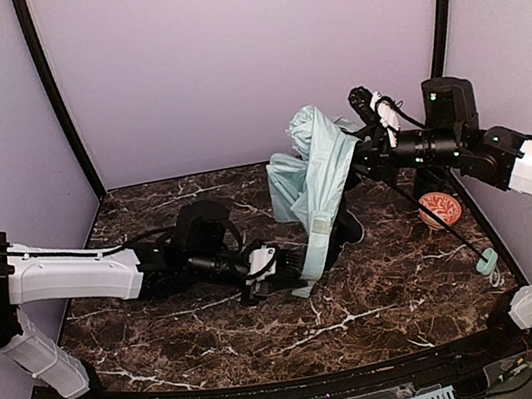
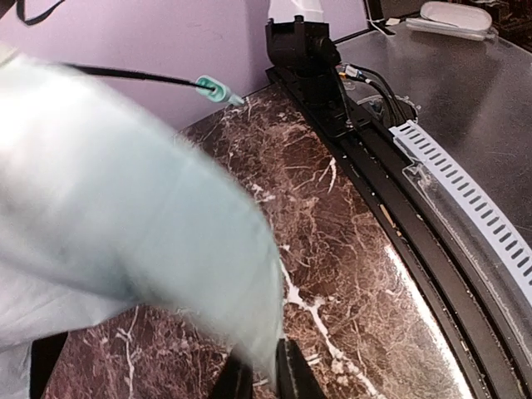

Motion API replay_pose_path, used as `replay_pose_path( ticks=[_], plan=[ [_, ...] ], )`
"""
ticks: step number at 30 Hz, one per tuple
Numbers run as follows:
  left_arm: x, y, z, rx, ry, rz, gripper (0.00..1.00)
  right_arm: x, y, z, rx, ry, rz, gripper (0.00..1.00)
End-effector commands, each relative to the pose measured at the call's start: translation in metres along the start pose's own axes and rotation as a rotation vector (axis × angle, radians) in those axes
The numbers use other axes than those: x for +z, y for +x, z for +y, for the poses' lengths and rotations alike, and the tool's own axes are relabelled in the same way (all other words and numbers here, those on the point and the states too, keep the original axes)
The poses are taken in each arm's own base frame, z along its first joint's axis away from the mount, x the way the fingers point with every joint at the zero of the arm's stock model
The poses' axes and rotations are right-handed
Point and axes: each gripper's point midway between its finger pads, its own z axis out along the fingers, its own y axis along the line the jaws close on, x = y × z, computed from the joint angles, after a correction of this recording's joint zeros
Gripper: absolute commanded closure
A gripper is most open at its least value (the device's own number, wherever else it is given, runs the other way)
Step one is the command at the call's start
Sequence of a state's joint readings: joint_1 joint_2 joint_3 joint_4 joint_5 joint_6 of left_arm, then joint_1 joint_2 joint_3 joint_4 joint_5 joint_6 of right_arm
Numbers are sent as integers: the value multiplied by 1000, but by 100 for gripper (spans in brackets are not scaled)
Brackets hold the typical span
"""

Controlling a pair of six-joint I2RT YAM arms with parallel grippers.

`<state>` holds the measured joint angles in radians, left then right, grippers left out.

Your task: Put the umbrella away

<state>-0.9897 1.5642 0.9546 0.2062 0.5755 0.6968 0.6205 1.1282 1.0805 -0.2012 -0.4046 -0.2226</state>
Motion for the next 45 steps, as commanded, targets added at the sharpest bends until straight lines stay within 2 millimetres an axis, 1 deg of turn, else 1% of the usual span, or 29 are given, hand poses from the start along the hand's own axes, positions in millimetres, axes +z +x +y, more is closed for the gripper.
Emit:
replay_pose_path(
  ticks=[1, 4, 5, 6, 7, 8, 9, 11, 12, 14, 16, 18, 19, 20, 22, 23, 24, 25, 26, 27, 28, 30, 31, 32, 36, 38, 41, 45],
  plan=[
    [-12, -19, 3, 17, -32, -23, 72, -15, -56, -6, -84, 34, -184, 100],
    [-28, -24, 5, 72, -107, -39, 43, -17, -58, -4, -92, 25, -186, 100],
    [-35, -22, 6, 78, -127, -37, 38, -18, -59, -3, -96, 21, -188, 100],
    [-41, -22, 10, 75, -149, -42, 34, -18, -58, -2, -100, 15, -186, 100],
    [-50, -23, 17, 59, -178, -58, 31, -18, -58, 0, -103, 5, -183, 100],
    [-61, -29, 24, 33, -191, -110, 29, -18, -57, 2, -105, -7, -181, 100],
    [-74, -29, 33, -13, -210, -164, 28, -18, -57, 5, -108, -21, -181, 100],
    [-98, -32, 62, -90, -313, -278, 23, -18, -57, 8, -109, -41, -185, 100],
    [-105, -31, 78, -118, -377, -297, 21, -18, -57, 9, -107, -48, -187, 100],
    [-106, -26, 108, -185, -486, -278, 21, -17, -58, 9, -107, -49, -188, 100],
    [-104, -18, 134, -256, -567, -252, 21, -18, -60, 8, -110, -47, -195, 100],
    [-102, -10, 153, -305, -635, -246, 21, -18, -61, 9, -111, -52, -203, 100],
    [-99, -10, 156, -312, -633, -256, 22, -18, -62, 9, -111, -51, -206, 100],
    [-94, -13, 153, -307, -594, -275, 25, -17, -62, 9, -110, -52, -206, 100],
    [-82, -26, 140, -279, -486, -338, 28, -17, -61, 8, -108, -49, -207, 100],
    [-77, -27, 136, -283, -472, -353, 29, -16, -61, 8, -107, -47, -207, 100],
    [-74, -24, 138, -291, -489, -353, 29, -16, -61, 8, -107, -49, -208, 100],
    [-72, -19, 142, -308, -513, -348, 32, -16, -61, 9, -106, -55, -211, 100],
    [-71, -15, 146, -322, -534, -343, 37, -17, -62, 10, -107, -62, -216, 100],
    [-70, -13, 150, -330, -549, -343, 47, -16, -62, 11, -107, -69, -218, 100],
    [-68, -12, 151, -328, -543, -348, 60, -16, -62, 13, -105, -76, -221, 100],
    [-62, -19, 147, -306, -503, -368, 87, -16, -63, 12, -102, -76, -224, 100],
    [-59, -21, 144, -299, -486, -373, 98, -17, -64, 12, -101, -72, -226, 100],
    [-55, -22, 140, -299, -470, -376, 100, -18, -66, 11, -98, -68, -233, 100],
    [-32, -26, 121, -350, -385, -423, 100, -24, -81, 7, -86, -32, -309, 100],
    [-16, -39, 107, -356, -313, -475, 100, -23, -85, 4, -74, -22, -343, 100],
    [1, -65, 88, -330, -225, -574, 100, -18, -89, 0, -67, -21, -367, 100],
    [11, -97, 83, -295, -167, -666, 100, -8, -85, 1, -52, -38, -355, 100]
  ],
)
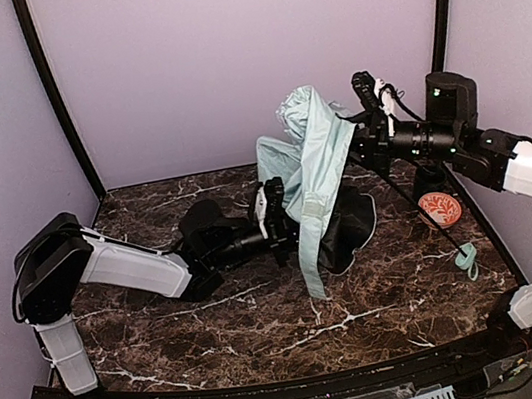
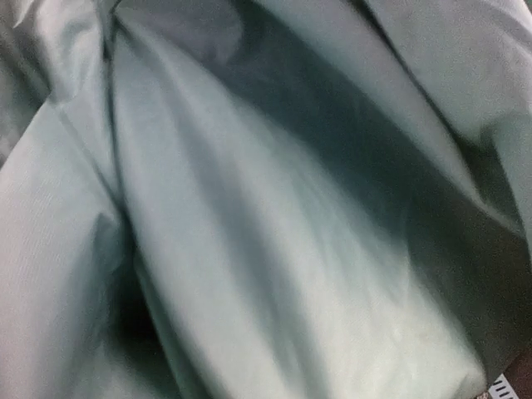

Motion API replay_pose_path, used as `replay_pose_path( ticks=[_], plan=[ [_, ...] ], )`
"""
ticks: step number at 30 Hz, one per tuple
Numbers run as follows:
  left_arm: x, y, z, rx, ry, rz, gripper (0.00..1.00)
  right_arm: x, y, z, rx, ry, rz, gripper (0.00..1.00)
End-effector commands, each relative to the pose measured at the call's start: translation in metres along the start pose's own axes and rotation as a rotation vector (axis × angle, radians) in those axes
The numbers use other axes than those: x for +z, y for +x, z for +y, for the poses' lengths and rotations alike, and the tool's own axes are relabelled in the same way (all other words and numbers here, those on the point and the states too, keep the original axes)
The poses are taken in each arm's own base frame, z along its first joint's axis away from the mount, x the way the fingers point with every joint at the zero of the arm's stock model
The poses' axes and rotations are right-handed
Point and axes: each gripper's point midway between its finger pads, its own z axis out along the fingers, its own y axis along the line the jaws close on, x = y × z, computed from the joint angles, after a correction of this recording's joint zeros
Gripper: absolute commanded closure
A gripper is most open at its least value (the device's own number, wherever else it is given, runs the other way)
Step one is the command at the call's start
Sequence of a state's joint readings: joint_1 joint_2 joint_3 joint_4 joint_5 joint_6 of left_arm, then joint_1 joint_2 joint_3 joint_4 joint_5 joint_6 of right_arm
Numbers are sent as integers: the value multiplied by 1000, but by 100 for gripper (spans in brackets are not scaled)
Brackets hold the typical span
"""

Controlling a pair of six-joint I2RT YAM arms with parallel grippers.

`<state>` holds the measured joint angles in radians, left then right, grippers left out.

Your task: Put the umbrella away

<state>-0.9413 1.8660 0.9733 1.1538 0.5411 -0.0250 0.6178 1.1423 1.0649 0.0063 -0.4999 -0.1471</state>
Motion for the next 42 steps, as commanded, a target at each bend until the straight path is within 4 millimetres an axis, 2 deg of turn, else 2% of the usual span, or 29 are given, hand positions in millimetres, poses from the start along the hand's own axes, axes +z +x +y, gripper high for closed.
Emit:
replay_pose_path(
  ticks=[1, 4, 7, 9, 10, 13, 16, 18, 22, 25, 28, 30, 31, 34, 38, 40, 42],
  plan=[
    [23, -42, -32, 15, 140, -147, 100, 0, -47, -4, -47, 13, -180, 100],
    [30, -53, -41, 3, 188, -201, 100, 2, -42, -4, -38, 12, -189, 100],
    [16, -83, -48, -1, 207, -336, 100, 4, -34, -5, -48, 20, -170, 100],
    [10, -94, -45, 5, 171, -363, 100, 4, -29, -7, -52, 35, -150, 100],
    [14, -92, -40, -5, 148, -329, 100, 4, -28, -7, -52, 34, -140, 100],
    [38, -48, -18, -68, 68, -124, 98, 6, -28, -4, -52, 13, -128, 100],
    [32, -22, -11, -71, 6, -51, 72, 2, -30, -6, -65, 31, -124, 100],
    [18, -2, -6, -62, -67, 13, 60, -4, -33, -9, -83, 48, -122, 100],
    [-22, 21, 13, 22, -228, 142, 30, -16, -37, -11, -112, 58, -107, 100],
    [-53, 38, 12, 53, -222, 217, 21, -19, -36, -9, -134, 39, -83, 100],
    [-77, 55, 13, 113, -242, 318, 18, -21, -38, -6, -155, 17, -66, 100],
    [-91, 65, 14, 134, -249, 383, 18, -21, -33, -5, -162, 2, -41, 100],
    [-97, 70, 12, 138, -242, 409, 18, -23, -40, -6, -176, 5, -47, 100],
    [-106, 77, -5, 162, -152, 448, 24, -23, -42, -8, -188, 3, -31, 100],
    [-91, 63, -30, 122, 16, 411, 32, -20, -43, -9, -195, -1, -26, 100],
    [-76, 53, -35, 119, 39, 372, 34, -19, -44, -9, -195, -2, -28, 100],
    [-59, 43, -51, 151, 82, 325, 34, -18, -44, -11, -194, 0, -29, 100]
  ],
)
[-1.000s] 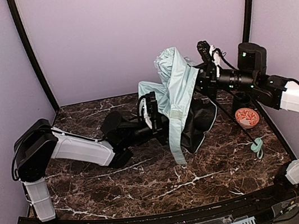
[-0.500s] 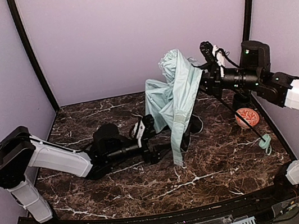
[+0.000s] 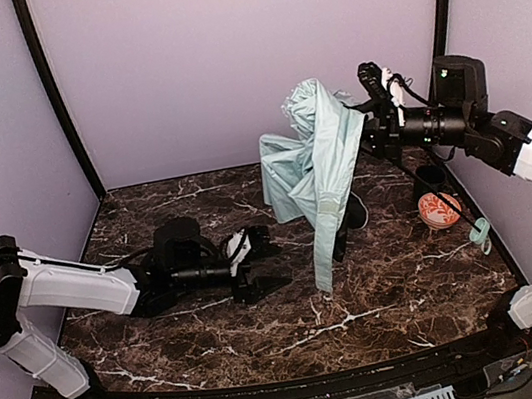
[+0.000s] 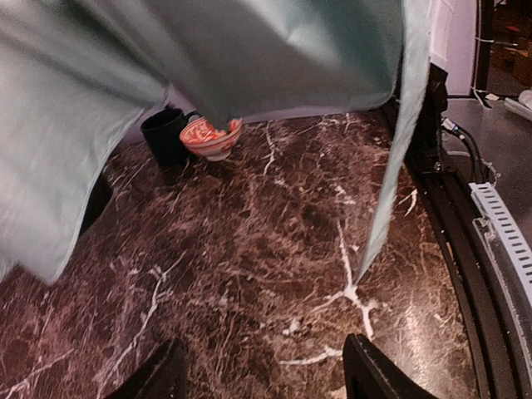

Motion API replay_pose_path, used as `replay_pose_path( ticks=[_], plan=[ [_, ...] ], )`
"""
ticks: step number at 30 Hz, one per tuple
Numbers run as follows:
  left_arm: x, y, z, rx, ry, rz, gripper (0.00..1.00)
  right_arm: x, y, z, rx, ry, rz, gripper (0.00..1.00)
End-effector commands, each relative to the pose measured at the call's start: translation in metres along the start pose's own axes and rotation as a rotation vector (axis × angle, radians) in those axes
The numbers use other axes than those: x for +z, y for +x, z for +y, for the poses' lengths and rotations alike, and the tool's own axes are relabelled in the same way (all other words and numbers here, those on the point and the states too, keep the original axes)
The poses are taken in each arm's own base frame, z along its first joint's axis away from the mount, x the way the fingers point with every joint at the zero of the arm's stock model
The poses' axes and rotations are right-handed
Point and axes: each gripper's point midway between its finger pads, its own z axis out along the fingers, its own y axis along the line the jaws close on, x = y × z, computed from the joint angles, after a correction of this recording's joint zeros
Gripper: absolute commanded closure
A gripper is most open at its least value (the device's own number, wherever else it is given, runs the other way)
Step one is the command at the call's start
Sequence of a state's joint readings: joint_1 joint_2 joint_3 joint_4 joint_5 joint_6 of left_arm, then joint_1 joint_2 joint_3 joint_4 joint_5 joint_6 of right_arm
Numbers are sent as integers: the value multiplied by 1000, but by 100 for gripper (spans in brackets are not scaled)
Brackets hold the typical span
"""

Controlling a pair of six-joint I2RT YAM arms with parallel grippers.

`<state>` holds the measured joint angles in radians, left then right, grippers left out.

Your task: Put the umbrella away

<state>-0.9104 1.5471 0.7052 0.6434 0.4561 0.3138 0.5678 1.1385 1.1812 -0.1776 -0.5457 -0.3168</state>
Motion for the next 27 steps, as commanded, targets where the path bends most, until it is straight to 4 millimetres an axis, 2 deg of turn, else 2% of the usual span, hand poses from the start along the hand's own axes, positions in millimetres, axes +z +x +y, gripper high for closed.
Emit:
replay_pose_path(
  ticks=[1, 4, 9, 11, 12, 14, 15, 18, 22, 25, 27],
  plan=[
    [16, -47, -37, 82, 144, -131, 33, -4, -29, -8, -62, 17, -75, 100],
    [20, -65, -58, 77, 237, -235, 25, -3, -29, -8, -61, 18, -73, 100],
    [46, -61, -64, 23, 314, -210, 25, -4, -29, -9, -59, 21, -70, 100],
    [52, -57, -64, 29, 306, -191, 38, -5, -29, -9, -61, 24, -68, 100],
    [53, -56, -63, 33, 300, -189, 53, -5, -29, -8, -61, 25, -66, 100],
    [52, -55, -64, 48, 300, -181, 89, -5, -27, -9, -61, 28, -60, 100],
    [49, -55, -63, 60, 292, -176, 99, -6, -27, -9, -60, 32, -56, 100],
    [32, -44, -65, 112, 251, -137, 100, -9, -24, -13, -47, 58, -42, 100],
    [5, -22, -59, 204, 168, -24, 100, -20, -36, -30, -3, 125, -51, 100],
    [-7, 1, -41, 230, 111, 74, 100, -26, -53, -30, 5, 121, -82, 100],
    [-10, 15, -21, 221, 64, 115, 100, -27, -60, -22, 2, 68, -106, 100]
  ],
)
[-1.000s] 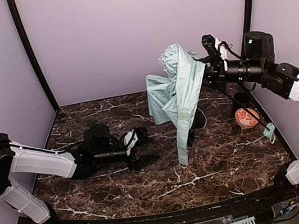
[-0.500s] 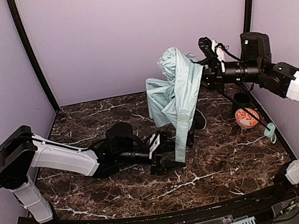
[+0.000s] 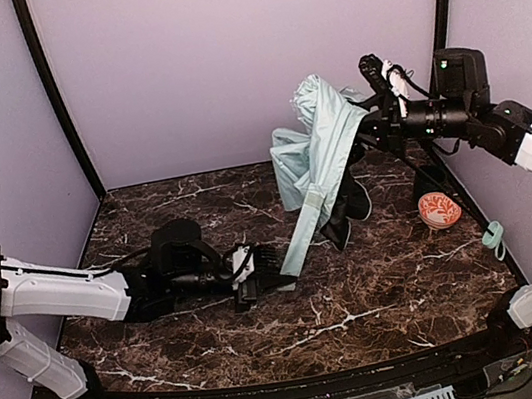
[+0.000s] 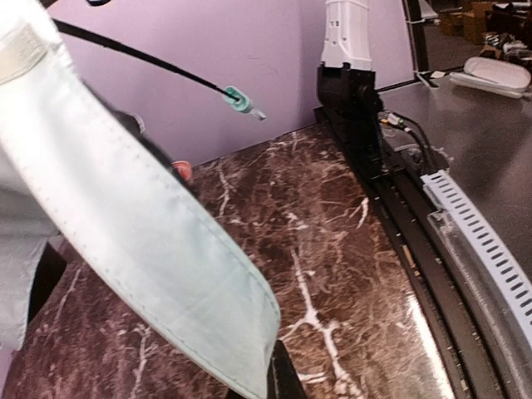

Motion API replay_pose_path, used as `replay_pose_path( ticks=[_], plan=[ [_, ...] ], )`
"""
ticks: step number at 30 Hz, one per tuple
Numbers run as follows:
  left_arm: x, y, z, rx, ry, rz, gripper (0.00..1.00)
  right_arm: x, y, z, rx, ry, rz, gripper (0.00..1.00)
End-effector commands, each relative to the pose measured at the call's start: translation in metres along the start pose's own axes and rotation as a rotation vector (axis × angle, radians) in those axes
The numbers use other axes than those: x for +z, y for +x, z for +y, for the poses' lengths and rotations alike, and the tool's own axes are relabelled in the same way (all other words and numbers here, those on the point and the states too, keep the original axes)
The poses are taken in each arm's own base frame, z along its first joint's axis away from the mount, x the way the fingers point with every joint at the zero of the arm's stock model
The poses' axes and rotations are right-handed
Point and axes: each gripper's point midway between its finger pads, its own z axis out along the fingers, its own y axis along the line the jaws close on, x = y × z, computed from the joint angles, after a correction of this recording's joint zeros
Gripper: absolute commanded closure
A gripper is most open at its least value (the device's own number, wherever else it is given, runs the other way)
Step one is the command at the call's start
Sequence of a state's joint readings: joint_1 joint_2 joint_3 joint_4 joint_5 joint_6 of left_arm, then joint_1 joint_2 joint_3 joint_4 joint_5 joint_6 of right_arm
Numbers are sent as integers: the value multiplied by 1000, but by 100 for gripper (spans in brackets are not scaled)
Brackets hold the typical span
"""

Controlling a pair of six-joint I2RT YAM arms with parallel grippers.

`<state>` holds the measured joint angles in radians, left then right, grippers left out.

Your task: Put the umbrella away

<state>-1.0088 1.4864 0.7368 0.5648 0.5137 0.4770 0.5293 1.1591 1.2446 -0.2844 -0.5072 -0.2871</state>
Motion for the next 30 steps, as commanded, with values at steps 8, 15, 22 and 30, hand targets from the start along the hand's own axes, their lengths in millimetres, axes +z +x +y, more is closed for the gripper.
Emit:
replay_pose_path(
  ticks=[8, 15, 22, 30],
  plan=[
    [-15, 94, 89, 148, -202, 354, 100, -12, -40, 83, -85, -394, -155, 100],
    [-24, 102, 141, 254, -312, 318, 100, -13, 5, 151, -81, -715, -52, 100],
    [-19, 105, 156, 359, -321, 259, 100, 12, 82, 186, -121, -752, 168, 100],
    [3, 125, 164, 384, -273, 249, 100, 55, 195, 217, -218, -692, 437, 100]
  ],
)
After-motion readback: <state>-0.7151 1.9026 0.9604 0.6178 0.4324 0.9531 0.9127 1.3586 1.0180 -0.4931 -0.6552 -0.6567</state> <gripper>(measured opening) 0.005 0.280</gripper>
